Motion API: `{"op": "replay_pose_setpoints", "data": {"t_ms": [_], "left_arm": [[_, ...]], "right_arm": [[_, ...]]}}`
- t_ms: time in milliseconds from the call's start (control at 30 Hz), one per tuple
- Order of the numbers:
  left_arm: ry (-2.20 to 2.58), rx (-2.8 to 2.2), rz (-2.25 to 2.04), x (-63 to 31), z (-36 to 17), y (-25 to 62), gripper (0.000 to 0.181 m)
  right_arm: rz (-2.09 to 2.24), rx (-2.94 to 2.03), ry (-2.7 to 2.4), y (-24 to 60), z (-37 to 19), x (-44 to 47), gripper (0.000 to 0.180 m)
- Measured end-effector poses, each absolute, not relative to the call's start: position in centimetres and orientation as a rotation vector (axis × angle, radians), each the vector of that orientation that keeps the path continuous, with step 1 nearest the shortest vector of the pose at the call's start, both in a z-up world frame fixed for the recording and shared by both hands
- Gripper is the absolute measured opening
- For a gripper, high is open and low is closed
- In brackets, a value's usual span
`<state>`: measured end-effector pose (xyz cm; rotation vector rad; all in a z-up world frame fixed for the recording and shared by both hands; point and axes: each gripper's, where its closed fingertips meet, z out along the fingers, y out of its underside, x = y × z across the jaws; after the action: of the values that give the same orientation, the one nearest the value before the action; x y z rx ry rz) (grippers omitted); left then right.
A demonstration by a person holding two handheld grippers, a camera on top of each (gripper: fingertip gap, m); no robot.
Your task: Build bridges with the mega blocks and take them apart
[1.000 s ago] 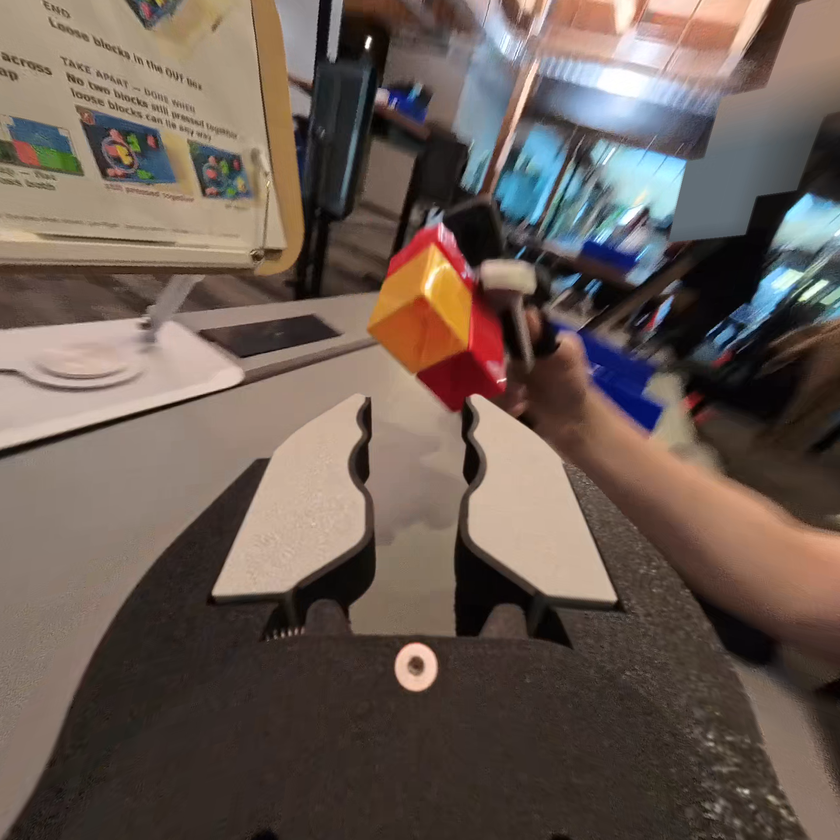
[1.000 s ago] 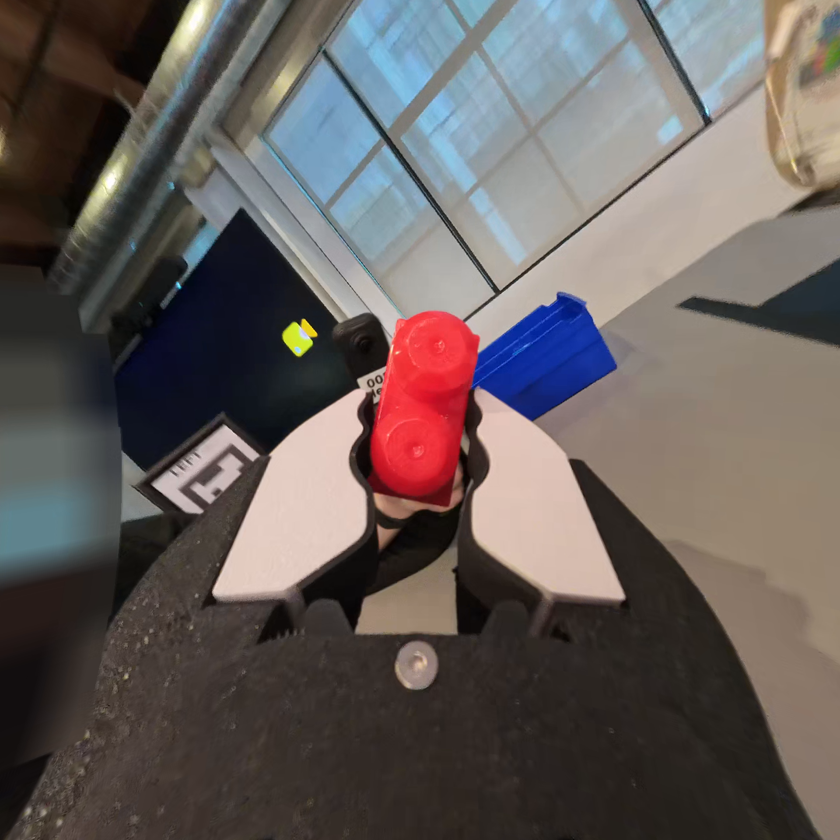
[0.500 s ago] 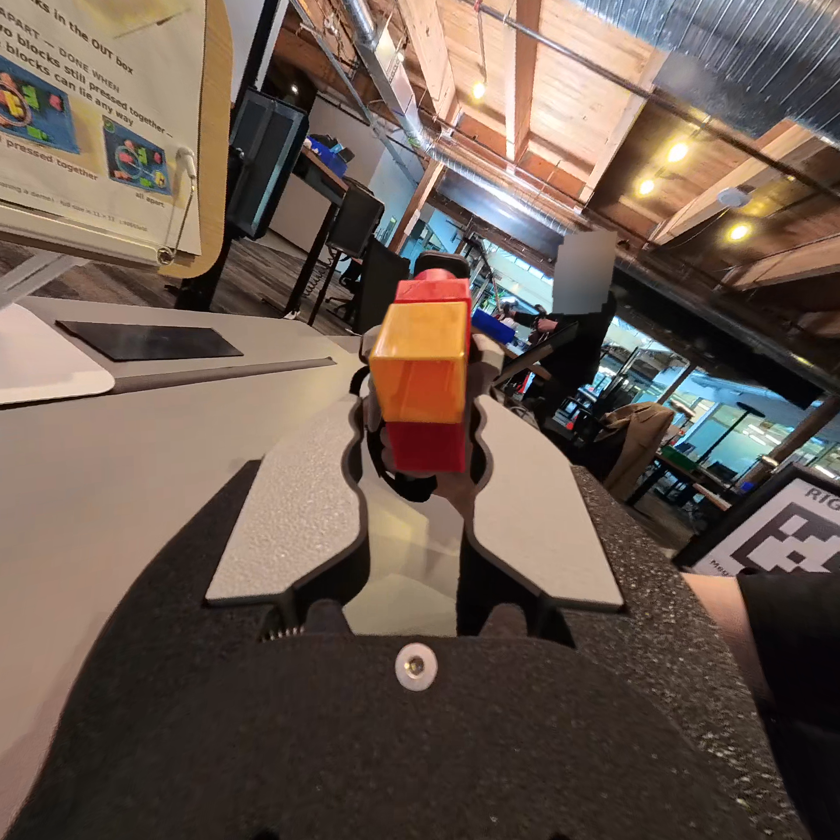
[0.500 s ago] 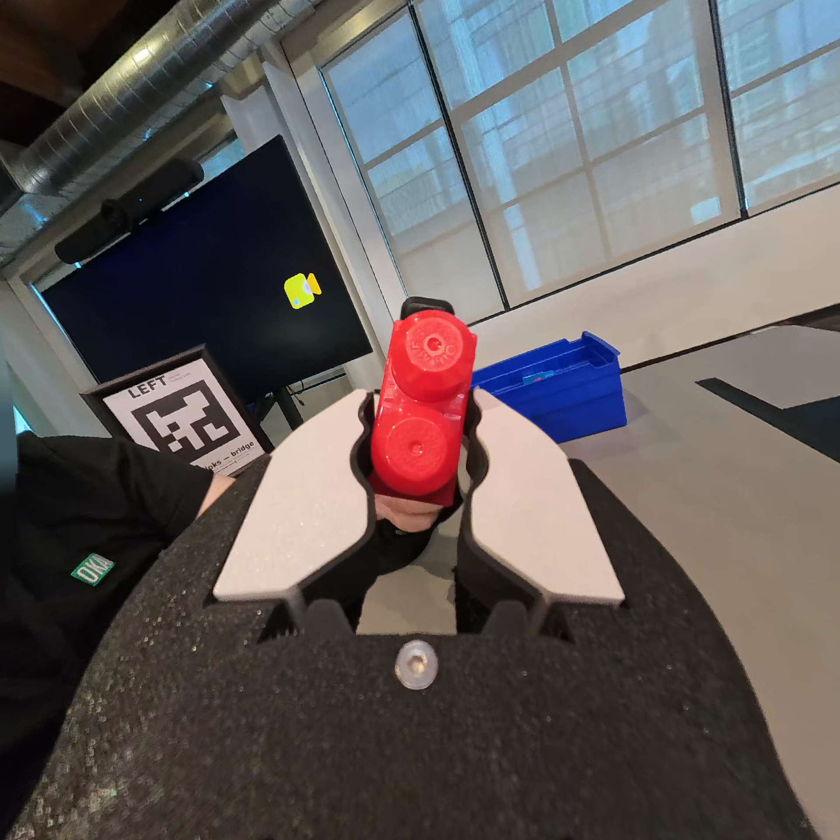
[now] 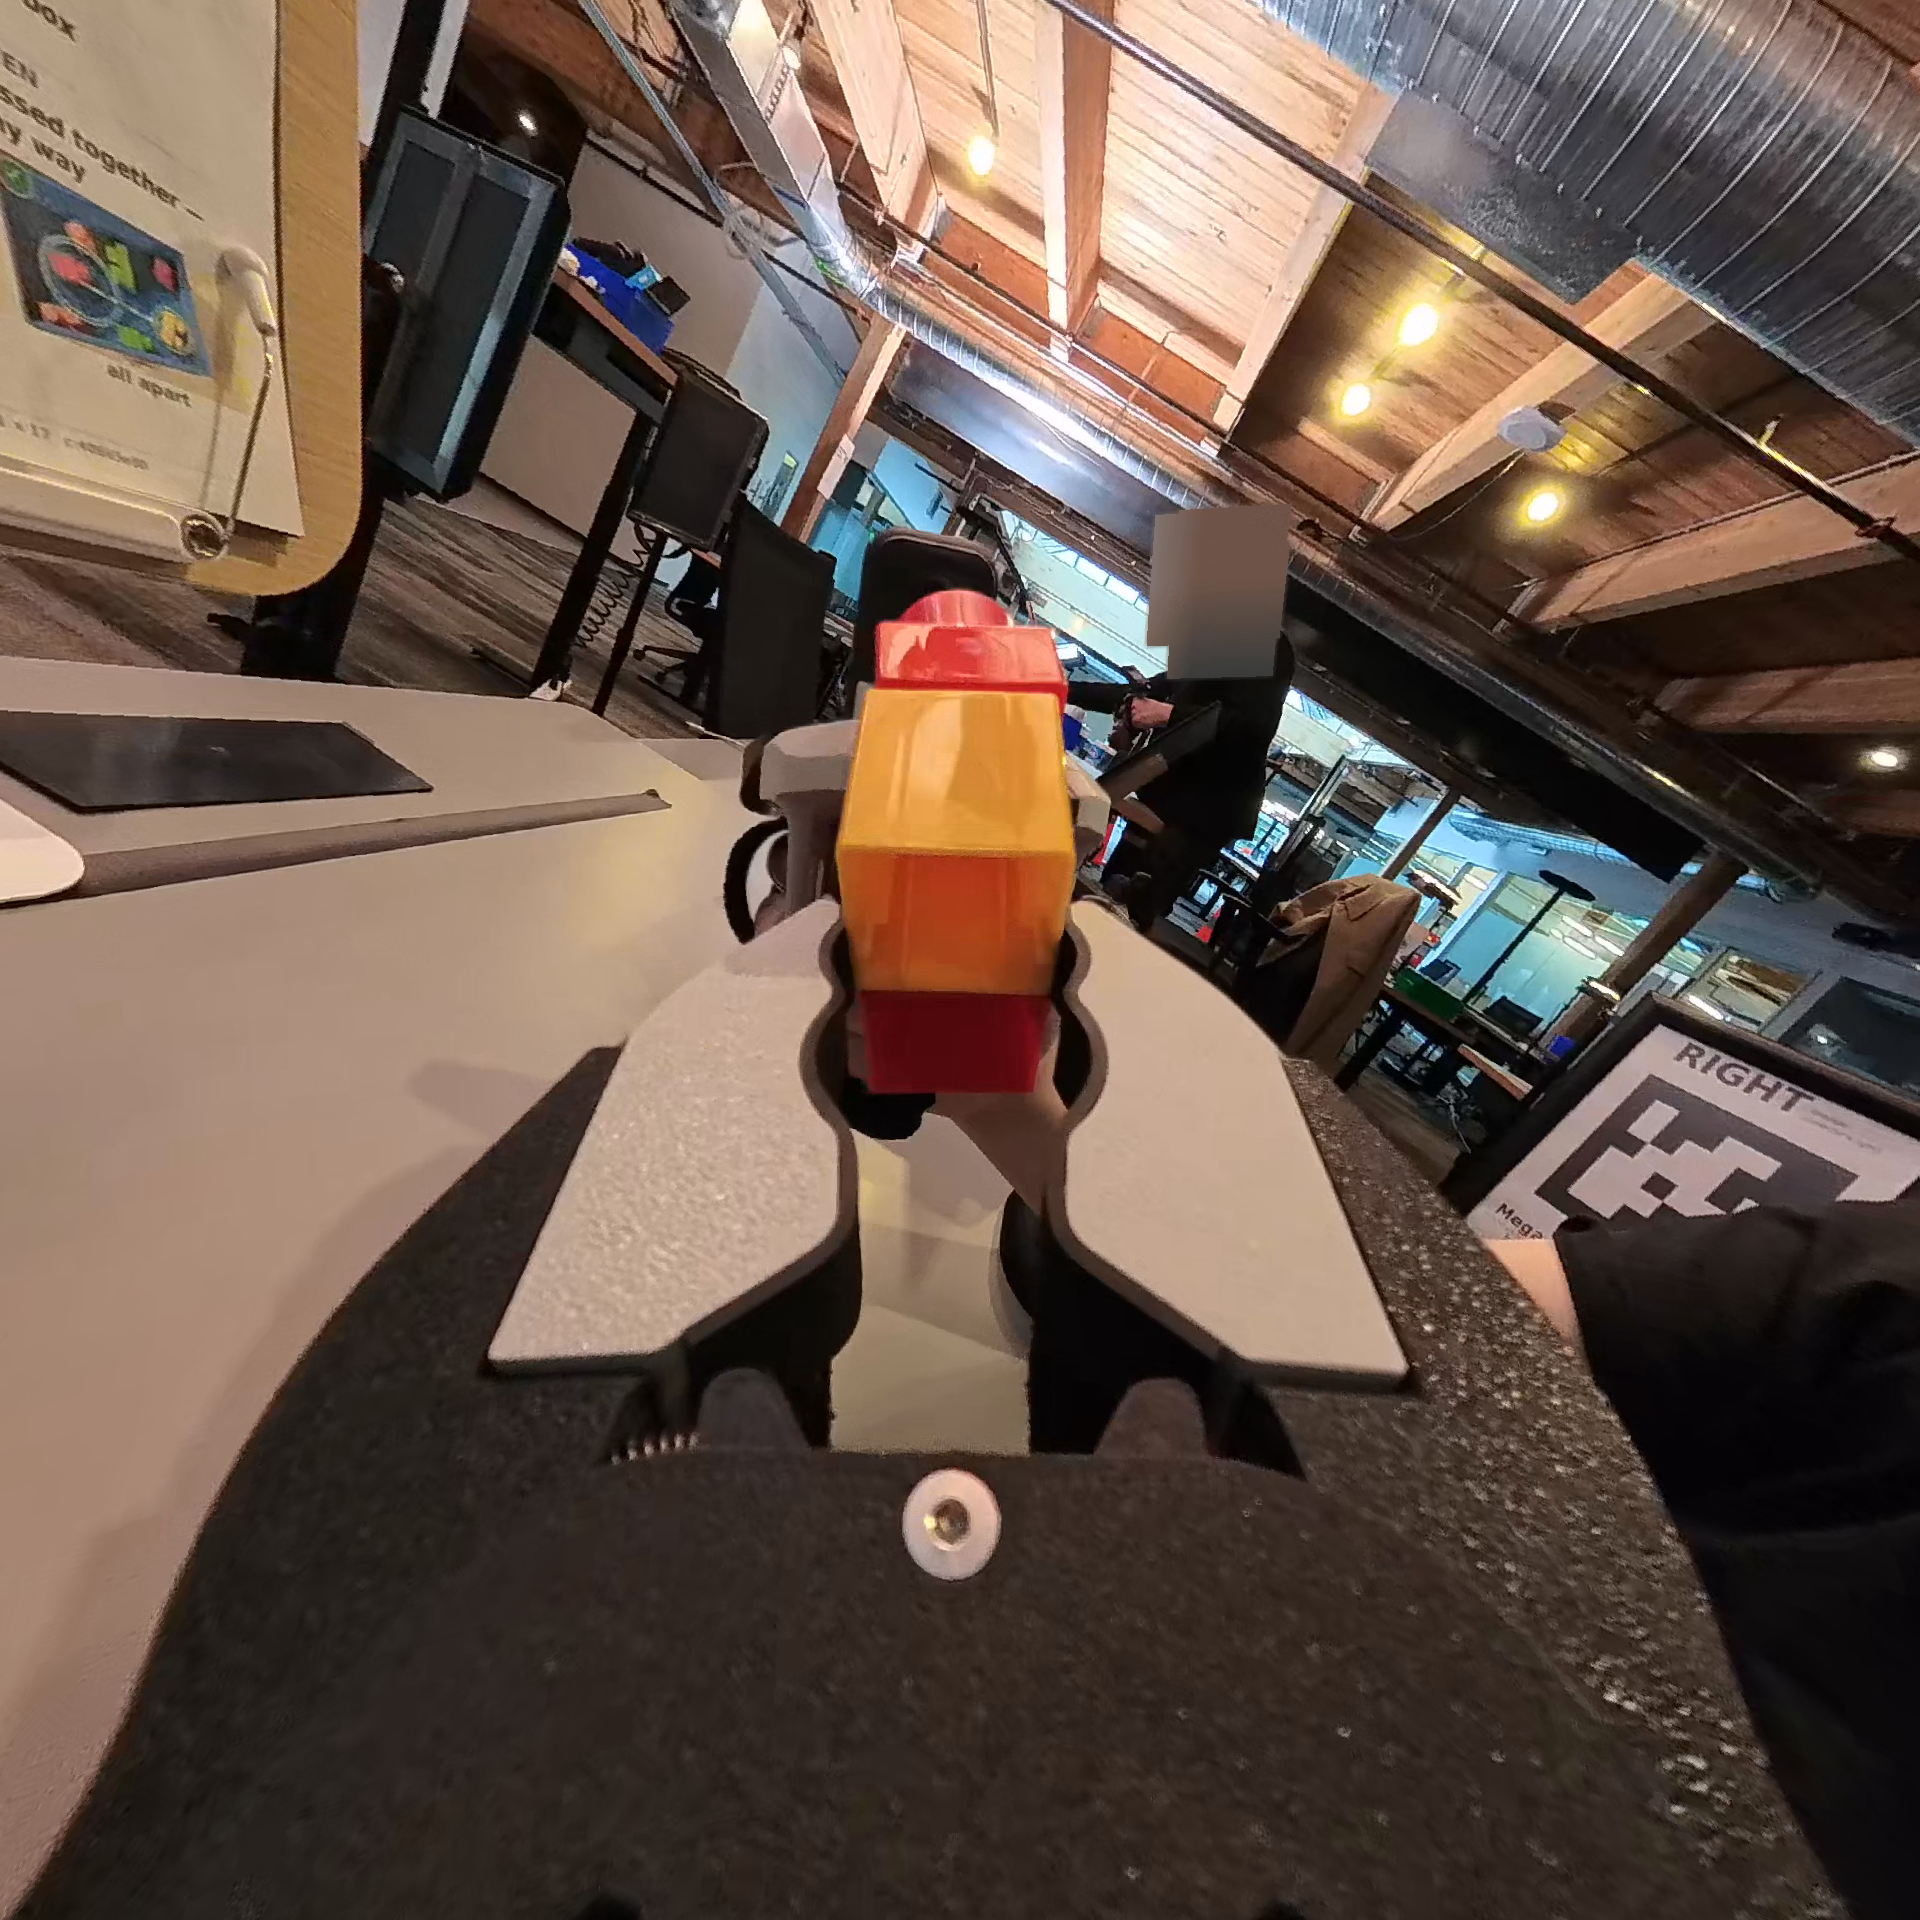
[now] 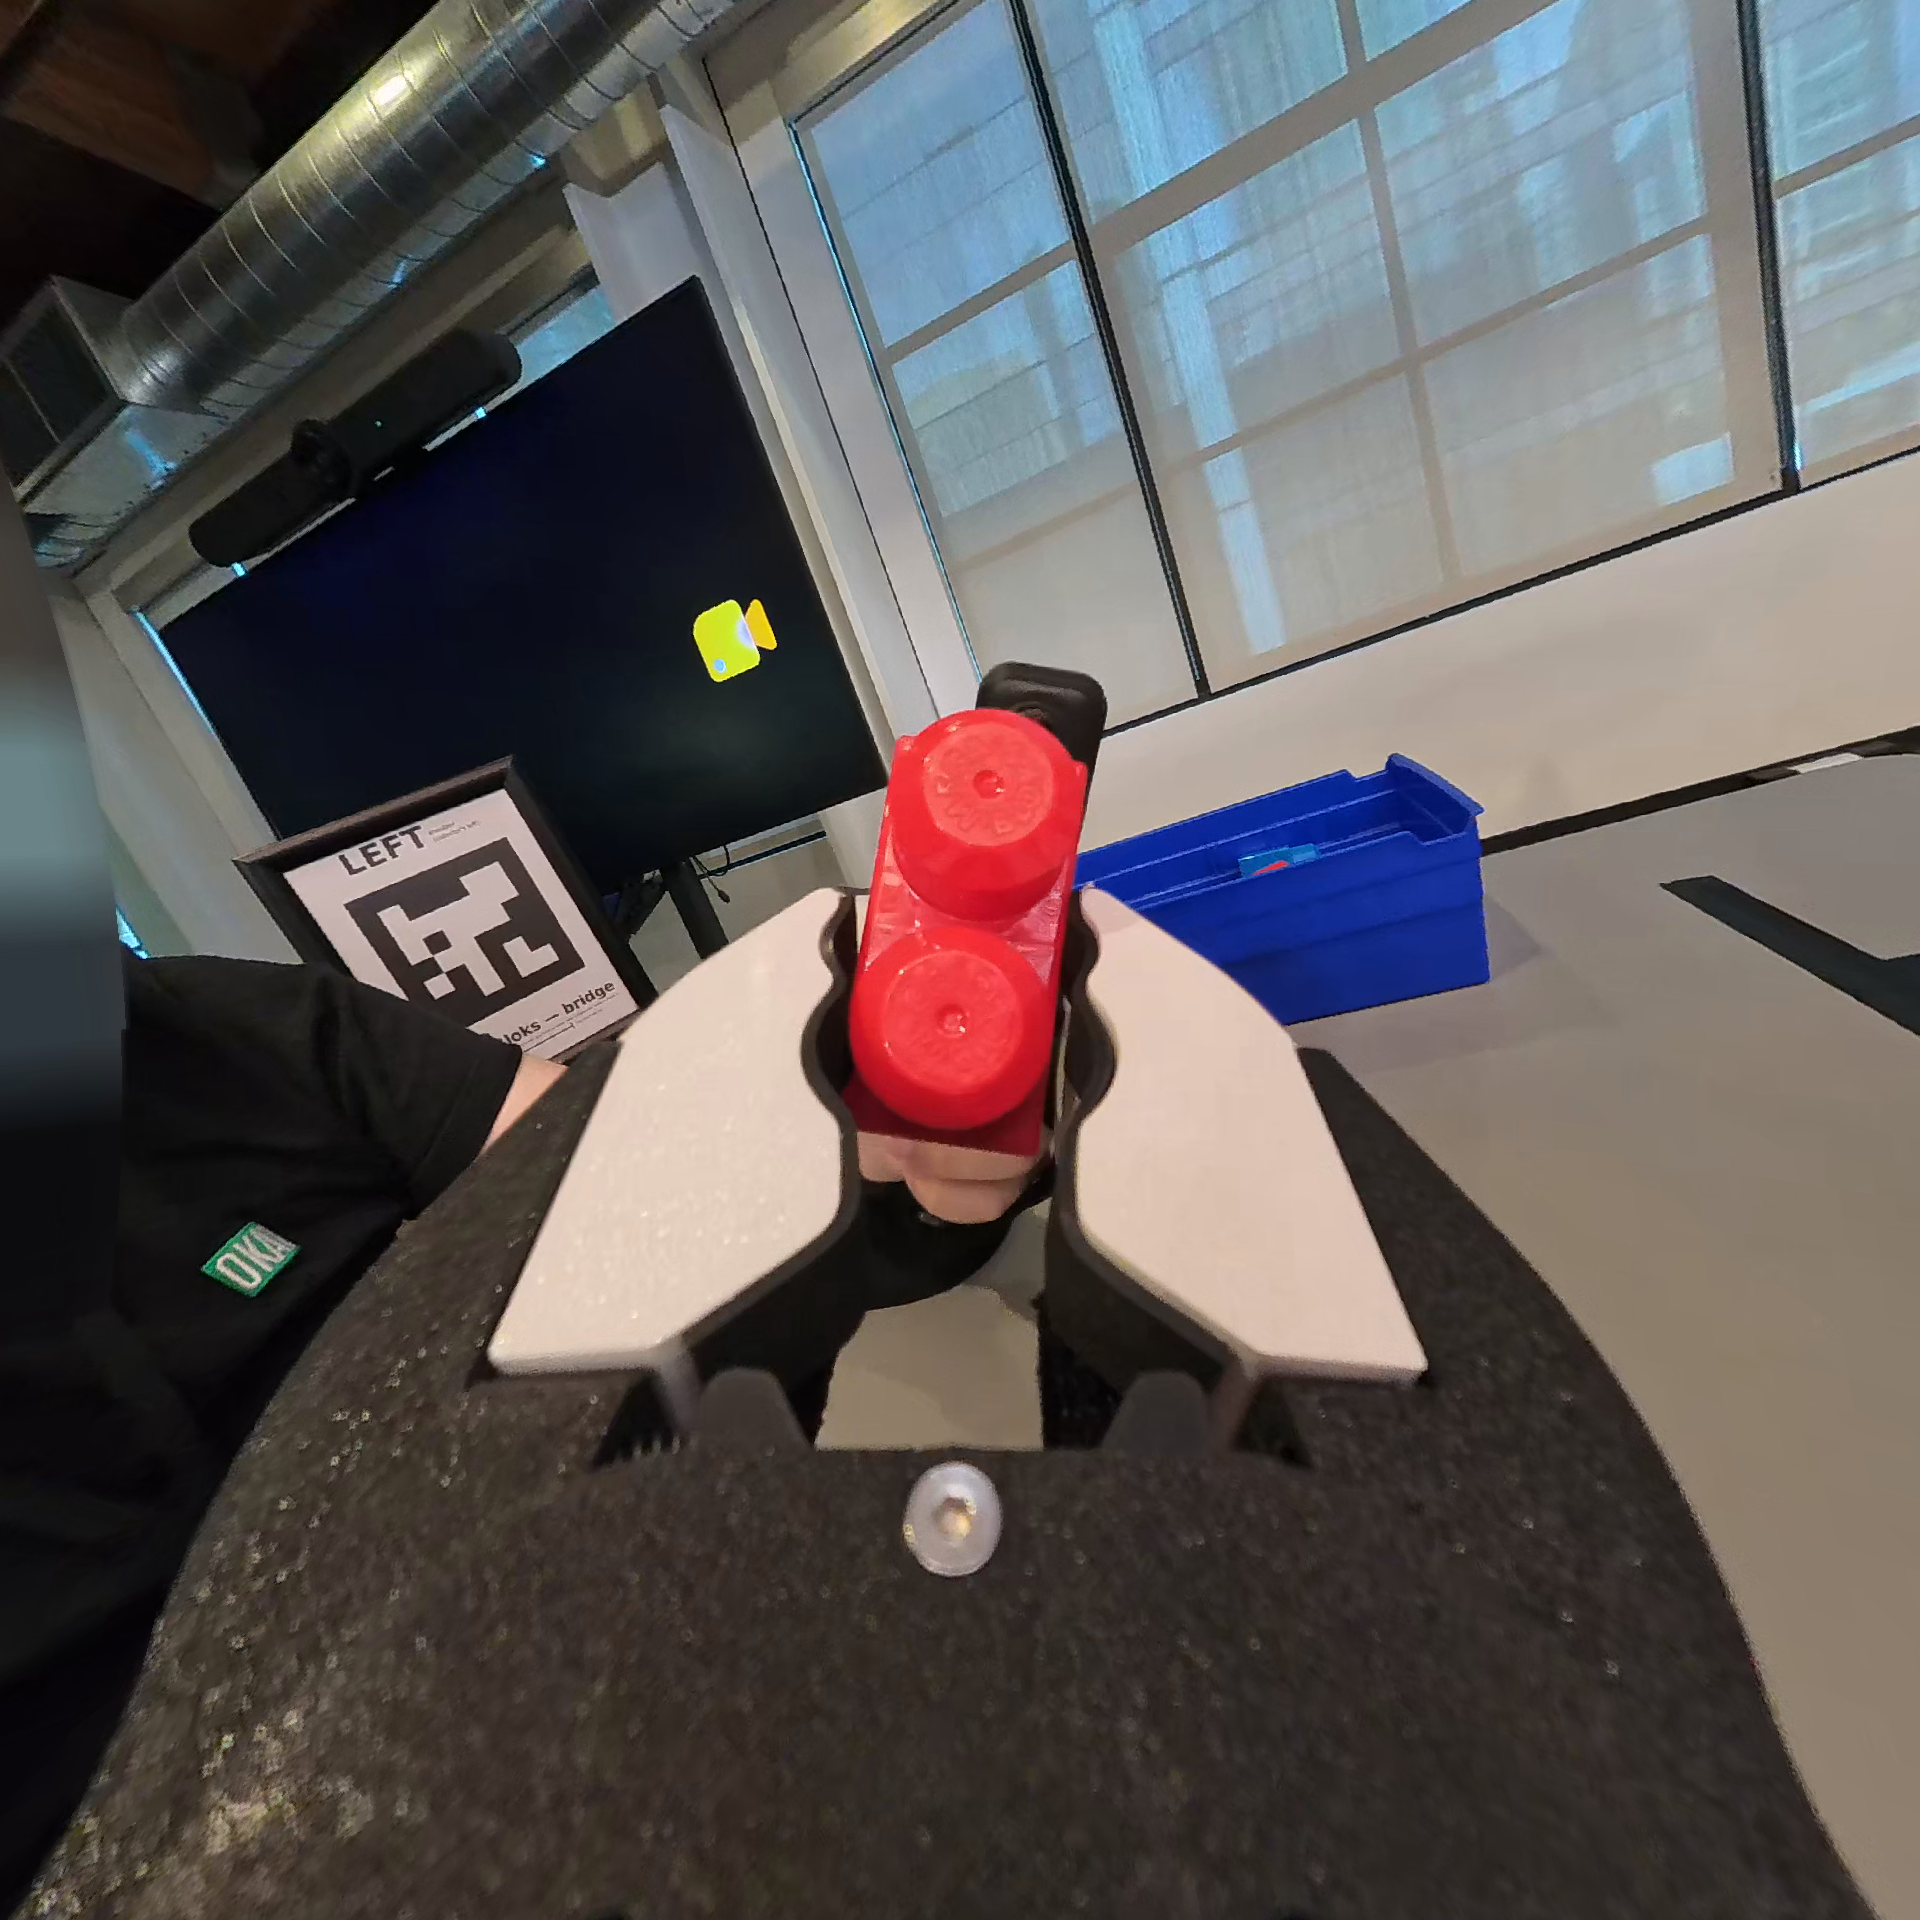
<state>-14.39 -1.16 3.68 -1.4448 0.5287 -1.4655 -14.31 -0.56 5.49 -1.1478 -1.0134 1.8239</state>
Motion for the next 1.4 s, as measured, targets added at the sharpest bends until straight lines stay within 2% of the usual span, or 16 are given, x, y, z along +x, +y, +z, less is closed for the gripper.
{"op": "replay_pose_setpoints", "data": {"t_ms": [500,600,700,1400], "left_arm": [[0.583,-1.503,-1.467,-14.1,3.0,-1.3,0.036],[0.567,-1.508,-1.460,-14.3,2.9,-1.1,0.036],[0.569,-1.501,-1.462,-14.3,3.1,-1.2,0.036],[0.618,-1.554,-1.406,-13.9,2.5,-1.4,0.036]], "right_arm": [[1.787,-1.211,-1.040,-0.6,5.1,-14.7,0.037],[1.797,-1.228,-1.001,-0.3,5.6,-14.6,0.043],[1.800,-1.252,-0.990,-0.1,5.6,-14.6,0.035],[1.644,-1.285,-1.087,-0.4,5.1,-14.6,0.035]]}}
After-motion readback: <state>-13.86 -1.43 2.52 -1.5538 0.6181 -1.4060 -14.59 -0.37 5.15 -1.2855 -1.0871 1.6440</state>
